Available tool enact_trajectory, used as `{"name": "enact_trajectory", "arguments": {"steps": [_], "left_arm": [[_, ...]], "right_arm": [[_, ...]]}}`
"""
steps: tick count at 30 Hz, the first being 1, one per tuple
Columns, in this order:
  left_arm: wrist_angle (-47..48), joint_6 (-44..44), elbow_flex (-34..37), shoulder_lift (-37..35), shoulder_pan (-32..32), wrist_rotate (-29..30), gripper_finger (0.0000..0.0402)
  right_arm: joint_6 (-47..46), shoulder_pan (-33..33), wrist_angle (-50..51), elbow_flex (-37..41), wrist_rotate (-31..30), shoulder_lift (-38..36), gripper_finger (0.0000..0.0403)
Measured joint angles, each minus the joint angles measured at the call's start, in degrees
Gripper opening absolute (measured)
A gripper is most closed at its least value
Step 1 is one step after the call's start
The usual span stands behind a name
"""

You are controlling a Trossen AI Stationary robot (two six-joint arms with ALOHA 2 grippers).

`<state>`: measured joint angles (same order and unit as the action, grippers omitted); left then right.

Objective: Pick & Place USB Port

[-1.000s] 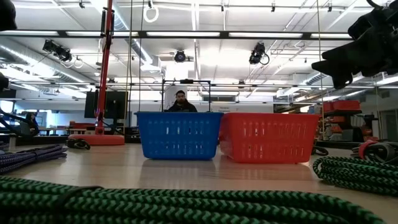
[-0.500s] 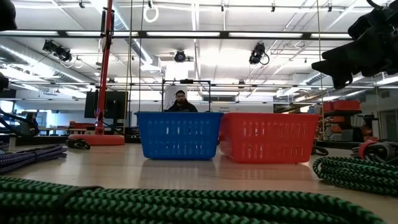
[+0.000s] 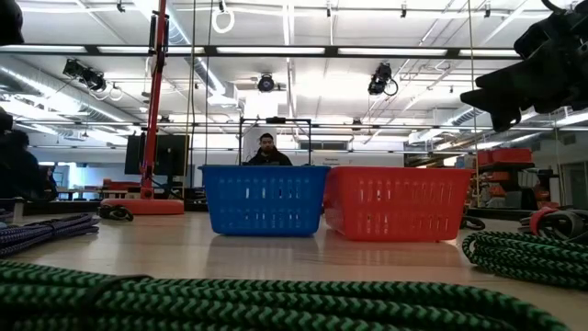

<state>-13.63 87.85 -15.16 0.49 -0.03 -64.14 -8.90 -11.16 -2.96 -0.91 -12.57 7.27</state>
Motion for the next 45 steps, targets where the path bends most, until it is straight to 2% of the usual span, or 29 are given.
{"name": "enact_trajectory", "arguments": {"steps": [11,14,17,18,23,30,34,36,40,43,45], "left_arm": [[0.0,0.0,0.0,0.0,0.0,-0.1,0.0025],[0.0,-6.5,0.0,0.0,0.0,1.4,0.0025],[-0.1,-14.1,0.0,0.0,0.0,6.9,0.0025],[0.0,-18.4,0.0,0.0,0.0,10.1,0.0025],[0.0,-43.3,0.0,1.1,0.2,38.2,0.0025],[0.2,-64.2,0.0,2.2,0.2,63.5,0.0025],[0.2,-70.7,0.0,3.7,0.2,77.2,0.0025],[0.7,-72.4,0.0,5.0,0.2,82.9,0.0025],[3.2,-74.0,0.0,8.5,0.3,87.9,0.0025],[3.3,-79.7,0.0,12.5,0.3,92.8,0.0025],[4.7,-80.5,0.0,15.6,0.2,93.7,0.0025]], "right_arm": [[0.0,0.0,0.0,0.0,0.0,0.0,0.0178],[0.0,0.0,0.0,0.0,0.0,0.0,0.0178],[0.0,0.0,0.0,0.0,0.0,0.0,0.0178],[0.0,0.0,0.0,0.0,0.0,0.0,0.0178],[0.0,0.0,0.0,0.0,0.0,0.0,0.0178],[0.4,0.0,0.0,0.0,0.0,0.0,0.0178],[3.5,0.0,-0.5,0.0,-2.4,0.0,0.0178],[5.5,0.0,-2.3,0.0,-5.8,0.0,0.0178],[5.9,0.0,-8.4,0.0,-10.6,0.0,0.0178],[4.8,0.0,-15.6,0.0,-11.4,0.0,0.0178],[3.5,0.0,-20.5,0.0,-11.5,0.0,0.0178]]}}
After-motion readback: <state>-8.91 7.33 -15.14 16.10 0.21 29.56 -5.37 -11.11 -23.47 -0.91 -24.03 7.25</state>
